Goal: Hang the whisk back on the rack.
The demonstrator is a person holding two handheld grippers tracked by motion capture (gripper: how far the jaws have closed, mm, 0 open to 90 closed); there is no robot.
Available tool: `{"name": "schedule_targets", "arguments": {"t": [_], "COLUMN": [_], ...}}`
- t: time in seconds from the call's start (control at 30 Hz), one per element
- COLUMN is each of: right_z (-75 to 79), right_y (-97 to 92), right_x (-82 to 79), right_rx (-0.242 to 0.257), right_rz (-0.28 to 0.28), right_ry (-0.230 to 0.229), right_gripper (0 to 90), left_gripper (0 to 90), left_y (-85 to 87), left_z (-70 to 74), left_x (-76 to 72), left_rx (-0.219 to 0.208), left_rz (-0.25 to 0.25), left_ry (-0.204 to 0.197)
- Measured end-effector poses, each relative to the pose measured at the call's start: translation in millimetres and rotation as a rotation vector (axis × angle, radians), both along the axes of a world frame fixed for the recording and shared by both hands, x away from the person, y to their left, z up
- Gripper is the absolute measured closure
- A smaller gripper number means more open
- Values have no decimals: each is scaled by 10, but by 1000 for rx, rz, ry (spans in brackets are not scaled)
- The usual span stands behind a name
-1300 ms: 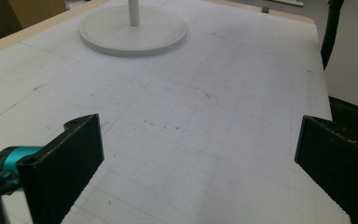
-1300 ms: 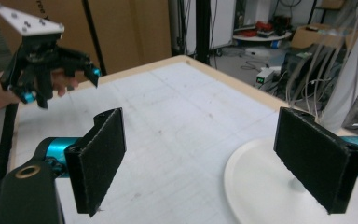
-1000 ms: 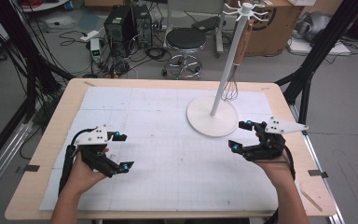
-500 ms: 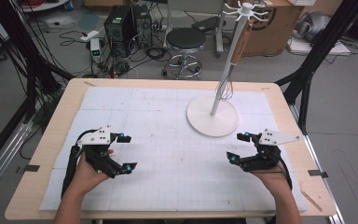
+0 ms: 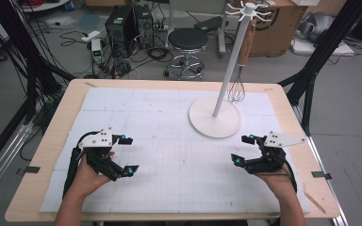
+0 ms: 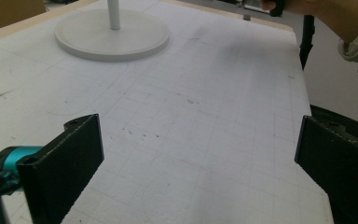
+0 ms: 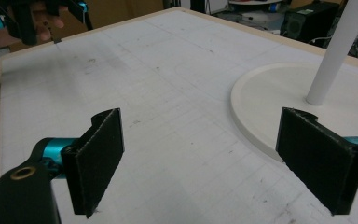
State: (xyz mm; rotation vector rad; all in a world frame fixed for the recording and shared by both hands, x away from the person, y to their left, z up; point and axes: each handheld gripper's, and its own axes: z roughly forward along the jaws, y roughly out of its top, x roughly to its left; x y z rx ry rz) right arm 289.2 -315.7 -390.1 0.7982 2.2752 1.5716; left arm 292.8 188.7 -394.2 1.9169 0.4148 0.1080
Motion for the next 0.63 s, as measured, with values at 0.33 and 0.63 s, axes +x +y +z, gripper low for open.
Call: {"name": "schedule_targets", "arguments": {"t": [0.33,0.63], "right_z": [-10,-15], "right_y": [4,12], "right_x": [13,20], "right_rx": [-6,-10], "right_rz": [1,6], "right_ry": [5,10], "right_gripper": [145,145], "left_gripper": [16,16], "left_y": [27,31], "left_z": [-19,-28], "left_x": [6,10], "left_rx": [7,9], "left_rz": [9,12], "left_ry": [5,10]}}
